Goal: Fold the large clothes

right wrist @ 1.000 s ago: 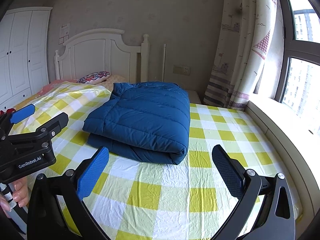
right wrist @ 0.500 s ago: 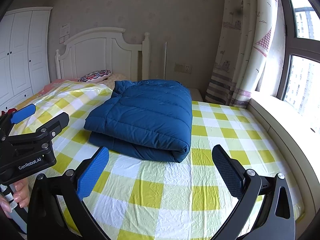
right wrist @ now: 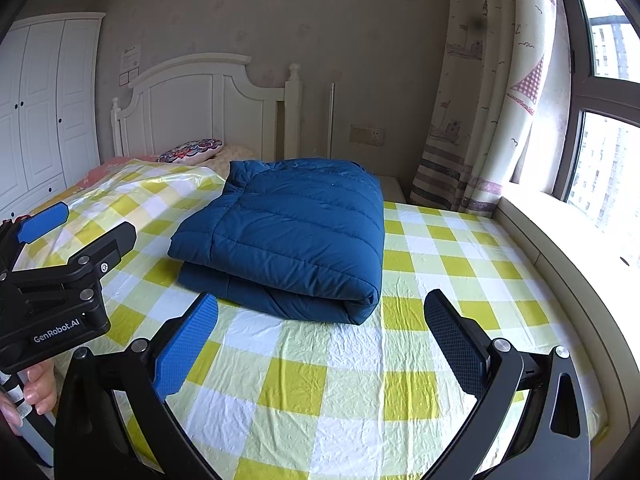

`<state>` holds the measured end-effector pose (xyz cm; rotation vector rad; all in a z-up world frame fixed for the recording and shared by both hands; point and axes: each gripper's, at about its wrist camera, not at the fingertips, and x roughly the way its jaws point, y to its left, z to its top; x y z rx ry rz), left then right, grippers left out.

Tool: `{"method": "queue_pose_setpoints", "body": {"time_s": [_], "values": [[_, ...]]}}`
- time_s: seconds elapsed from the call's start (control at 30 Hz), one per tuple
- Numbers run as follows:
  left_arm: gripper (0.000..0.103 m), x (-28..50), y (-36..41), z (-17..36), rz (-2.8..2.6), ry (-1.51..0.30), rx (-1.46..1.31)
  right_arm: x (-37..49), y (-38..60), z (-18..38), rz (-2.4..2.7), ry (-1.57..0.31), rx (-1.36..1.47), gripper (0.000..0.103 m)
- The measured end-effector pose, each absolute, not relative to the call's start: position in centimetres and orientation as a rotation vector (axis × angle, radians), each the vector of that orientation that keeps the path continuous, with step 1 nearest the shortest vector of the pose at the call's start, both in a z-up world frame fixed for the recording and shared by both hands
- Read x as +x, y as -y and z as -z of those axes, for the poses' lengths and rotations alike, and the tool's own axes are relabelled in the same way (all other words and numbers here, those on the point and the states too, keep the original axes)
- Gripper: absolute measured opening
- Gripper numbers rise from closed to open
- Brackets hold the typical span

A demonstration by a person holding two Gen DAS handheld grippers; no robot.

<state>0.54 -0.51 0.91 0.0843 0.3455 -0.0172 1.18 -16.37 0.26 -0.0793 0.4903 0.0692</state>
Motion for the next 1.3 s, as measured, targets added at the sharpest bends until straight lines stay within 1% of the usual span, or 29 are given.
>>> {"method": "queue_pose_setpoints", "body": {"time_s": [0.97, 1.07, 1.13, 1.23, 1.3], "values": [[0.101, -0.4, 0.2, -2.3, 0.042, -0.272, 0.092, 1.0, 16.3, -0.8, -0.075, -0.486, -0.084, 0.099], [0.101, -0.4, 1.2, -1.8, 0.073, -0.274, 0.135, 1.1, 16.3, -0.6, -0.082, -0.493, -0.088, 0.099], [0.101, 0.5, 1.5, -1.0, 0.122, -0.314, 0.157, 1.2, 16.4, -0.3, -0.085, -0.502, -0.094, 0.099], [0.101, 3.5, 0.5, 0.7, 0.179, -0.474, 0.137, 2.1, 16.4, 1.0, -0.084, -0.532, -0.132, 0.099], [0.101, 5.8, -1.6, 1.5, 0.163, -0.548, 0.110, 3.4, 17.4, 2.1, -0.064, -0.579, -0.154, 0.099]]}}
